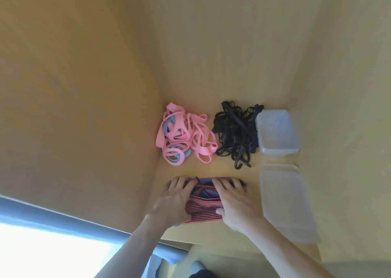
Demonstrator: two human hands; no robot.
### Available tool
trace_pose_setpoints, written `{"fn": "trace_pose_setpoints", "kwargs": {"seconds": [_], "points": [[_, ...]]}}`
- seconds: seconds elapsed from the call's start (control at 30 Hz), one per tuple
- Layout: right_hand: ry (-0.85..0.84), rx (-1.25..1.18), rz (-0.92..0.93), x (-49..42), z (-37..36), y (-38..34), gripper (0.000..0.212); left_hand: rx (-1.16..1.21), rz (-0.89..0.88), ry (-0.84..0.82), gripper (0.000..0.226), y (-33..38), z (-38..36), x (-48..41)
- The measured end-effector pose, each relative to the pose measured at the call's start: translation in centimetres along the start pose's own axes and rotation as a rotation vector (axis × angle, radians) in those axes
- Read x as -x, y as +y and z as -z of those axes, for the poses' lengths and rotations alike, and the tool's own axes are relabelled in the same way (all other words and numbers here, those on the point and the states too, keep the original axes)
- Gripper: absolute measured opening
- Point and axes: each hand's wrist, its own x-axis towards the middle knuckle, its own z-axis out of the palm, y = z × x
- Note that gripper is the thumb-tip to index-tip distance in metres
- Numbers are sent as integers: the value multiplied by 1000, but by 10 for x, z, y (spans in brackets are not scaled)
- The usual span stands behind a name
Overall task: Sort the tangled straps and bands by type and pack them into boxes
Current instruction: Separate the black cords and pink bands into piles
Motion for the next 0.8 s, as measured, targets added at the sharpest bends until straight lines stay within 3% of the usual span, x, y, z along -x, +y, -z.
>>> {"fn": "trace_pose_setpoints", "kwargs": {"seconds": [0.23, 0.4, 0.8], "points": [[51, -67, -67, -57, 9, -22, 92, -49, 58, 39, 94, -45, 13, -45], [36, -81, -121, -91, 18, -19, 97, 52, 121, 28, 89, -56, 11, -79], [-15, -30, -152, -108, 26, -12, 87, 207, 171, 7, 105, -57, 9, -90]]}}
